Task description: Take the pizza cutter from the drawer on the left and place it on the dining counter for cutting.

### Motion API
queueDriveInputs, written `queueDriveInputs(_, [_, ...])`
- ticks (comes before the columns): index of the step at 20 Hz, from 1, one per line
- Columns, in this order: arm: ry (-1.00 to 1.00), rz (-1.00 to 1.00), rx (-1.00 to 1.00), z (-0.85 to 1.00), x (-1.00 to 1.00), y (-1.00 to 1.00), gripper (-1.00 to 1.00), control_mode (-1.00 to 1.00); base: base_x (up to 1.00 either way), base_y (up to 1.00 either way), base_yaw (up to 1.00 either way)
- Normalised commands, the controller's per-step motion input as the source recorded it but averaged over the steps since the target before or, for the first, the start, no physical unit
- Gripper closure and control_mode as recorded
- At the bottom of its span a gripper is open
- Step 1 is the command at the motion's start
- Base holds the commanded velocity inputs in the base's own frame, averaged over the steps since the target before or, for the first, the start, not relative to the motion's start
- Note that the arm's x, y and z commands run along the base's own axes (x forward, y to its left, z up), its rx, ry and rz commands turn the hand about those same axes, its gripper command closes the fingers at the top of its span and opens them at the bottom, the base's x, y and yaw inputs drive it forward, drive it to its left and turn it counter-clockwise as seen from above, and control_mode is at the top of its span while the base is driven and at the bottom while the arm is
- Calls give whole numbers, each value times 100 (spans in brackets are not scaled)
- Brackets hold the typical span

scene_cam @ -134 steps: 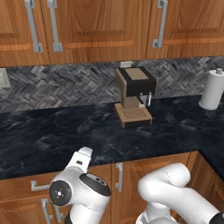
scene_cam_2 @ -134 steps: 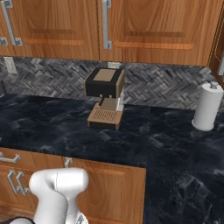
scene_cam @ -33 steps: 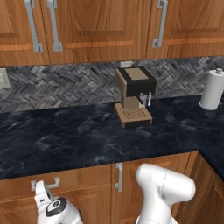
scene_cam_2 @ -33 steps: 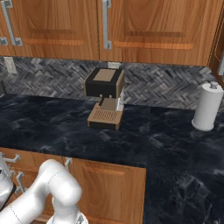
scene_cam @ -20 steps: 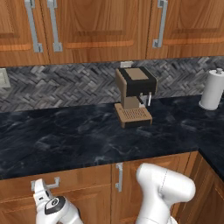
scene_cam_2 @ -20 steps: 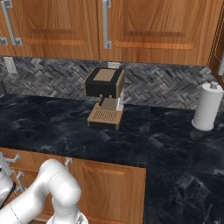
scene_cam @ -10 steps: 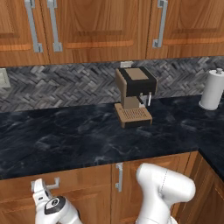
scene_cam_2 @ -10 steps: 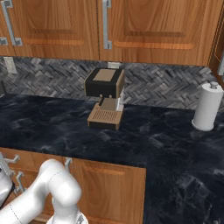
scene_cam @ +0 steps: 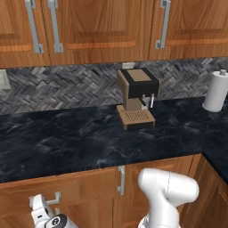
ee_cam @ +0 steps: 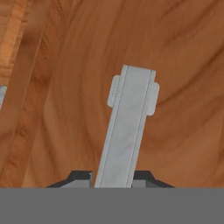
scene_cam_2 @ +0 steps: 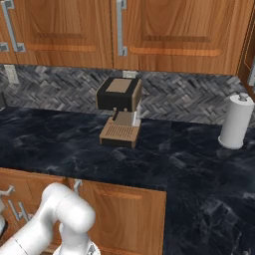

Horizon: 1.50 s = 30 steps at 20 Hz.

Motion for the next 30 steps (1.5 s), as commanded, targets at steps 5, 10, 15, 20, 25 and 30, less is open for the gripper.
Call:
queueDriveInputs(5, [0,0,0,-6,-86,3,100,-100,0,0,0])
queueDriveInputs(10, [0,0,0,-6,-82,3,100,-100,0,0,0])
queueDriveInputs(15, [0,0,0,-6,-77,1,100,-100,0,0,0])
queueDriveInputs(20, [0,0,0,-7,-79,4,100,-100,0,0,0])
queueDriveInputs(25, [0,0,0,-8,-78,6,100,-100,0,0,0])
queueDriveInputs(30, [0,0,0,-4,-68,2,100,-100,0,0,0])
